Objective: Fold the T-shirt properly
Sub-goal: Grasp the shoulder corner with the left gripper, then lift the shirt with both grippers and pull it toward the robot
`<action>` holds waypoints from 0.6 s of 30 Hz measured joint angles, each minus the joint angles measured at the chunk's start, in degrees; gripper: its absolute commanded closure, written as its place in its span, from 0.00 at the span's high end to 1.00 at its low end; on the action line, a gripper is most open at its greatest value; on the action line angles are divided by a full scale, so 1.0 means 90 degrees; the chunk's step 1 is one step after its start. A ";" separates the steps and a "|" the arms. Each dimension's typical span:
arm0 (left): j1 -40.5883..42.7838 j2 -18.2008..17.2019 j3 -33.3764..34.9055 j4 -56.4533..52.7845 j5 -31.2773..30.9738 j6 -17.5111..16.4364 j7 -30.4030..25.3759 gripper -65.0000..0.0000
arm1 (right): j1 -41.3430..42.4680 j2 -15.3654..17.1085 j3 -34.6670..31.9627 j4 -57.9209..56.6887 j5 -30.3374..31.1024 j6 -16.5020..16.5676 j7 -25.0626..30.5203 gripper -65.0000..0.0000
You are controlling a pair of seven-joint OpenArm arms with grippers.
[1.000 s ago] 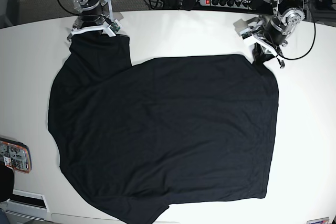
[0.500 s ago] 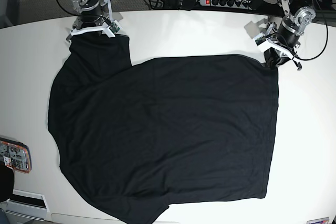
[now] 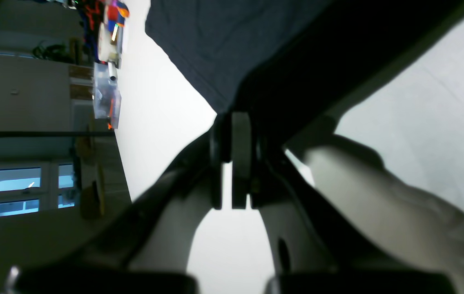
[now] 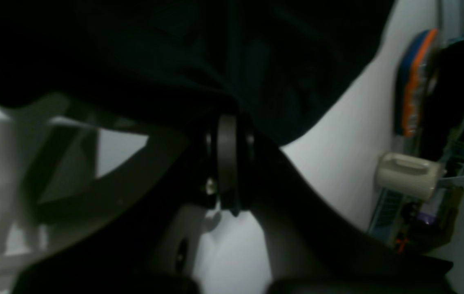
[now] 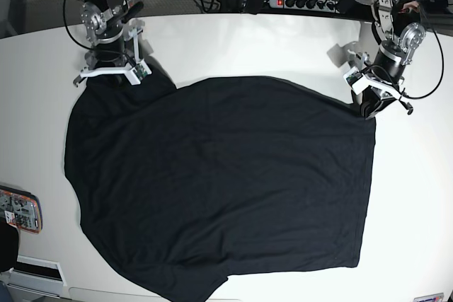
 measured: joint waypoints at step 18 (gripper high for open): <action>-0.1387 0.0022 0.0032 -0.0894 -0.0049 0.0041 -0.0019 0.00 | 0.2011 0.0000 0.0104 -0.0061 0.0046 0.0804 -0.0075 0.00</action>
